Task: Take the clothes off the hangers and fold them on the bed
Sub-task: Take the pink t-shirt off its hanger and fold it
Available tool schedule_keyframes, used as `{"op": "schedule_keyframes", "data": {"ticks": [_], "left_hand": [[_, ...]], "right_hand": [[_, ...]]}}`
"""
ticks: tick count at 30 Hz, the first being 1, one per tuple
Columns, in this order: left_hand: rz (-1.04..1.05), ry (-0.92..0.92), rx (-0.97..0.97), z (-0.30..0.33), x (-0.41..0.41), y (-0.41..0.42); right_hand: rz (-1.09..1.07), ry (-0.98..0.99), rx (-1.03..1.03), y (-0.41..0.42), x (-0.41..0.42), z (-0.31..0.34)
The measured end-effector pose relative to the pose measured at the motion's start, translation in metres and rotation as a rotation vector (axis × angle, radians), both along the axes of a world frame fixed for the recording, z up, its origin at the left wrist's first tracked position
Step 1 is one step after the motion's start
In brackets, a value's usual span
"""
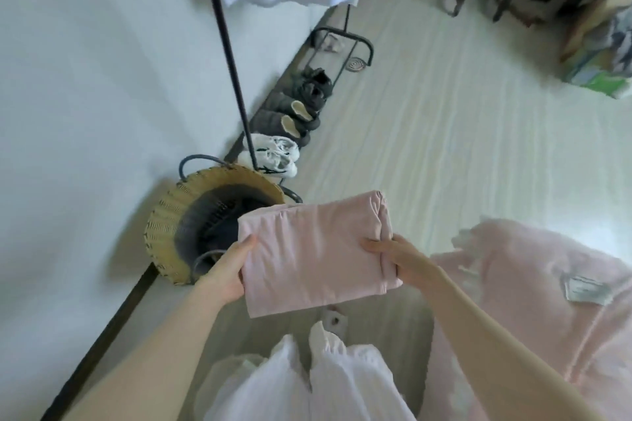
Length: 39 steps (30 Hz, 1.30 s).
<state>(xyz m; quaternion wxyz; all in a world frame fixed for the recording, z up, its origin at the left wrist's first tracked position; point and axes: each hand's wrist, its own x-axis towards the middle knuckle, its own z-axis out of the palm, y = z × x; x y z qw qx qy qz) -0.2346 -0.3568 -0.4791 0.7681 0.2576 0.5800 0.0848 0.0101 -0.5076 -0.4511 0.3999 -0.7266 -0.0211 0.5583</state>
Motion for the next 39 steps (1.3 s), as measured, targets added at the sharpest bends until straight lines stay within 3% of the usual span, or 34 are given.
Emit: {"op": "schedule_keyframes", "data": {"ticks": [7,11,15,22,26,30,34,39], "left_hand": [[0.295,0.294,0.171,-0.039,-0.027,0.107],[0.446,0.434,0.214,-0.097,-0.038,0.167],[0.471,0.570,0.209,-0.165,-0.056,0.204],[0.397,0.593,0.039,-0.310,-0.067,0.247],[0.387,0.634,-0.091,-0.403,-0.069,0.255],[0.395,0.656,-0.154,-0.482,-0.063,0.263],[0.417,0.668,-0.133,-0.539,-0.064,0.266],[0.387,0.674,-0.164,-0.556,-0.077,0.261]], "right_hand": [[0.340,-0.029,-0.015,0.191,-0.005,-0.042],[0.529,-0.041,-0.021,0.298,-0.017,-0.099],[0.691,-0.048,-0.072,0.361,-0.037,-0.170],[1.000,-0.251,-0.191,0.417,-0.076,-0.315],[1.072,-0.347,-0.236,0.427,-0.089,-0.416],[1.014,-0.291,-0.243,0.431,-0.080,-0.499],[0.970,-0.361,-0.319,0.438,-0.071,-0.565],[0.983,-0.512,-0.359,0.443,-0.080,-0.586]]}}
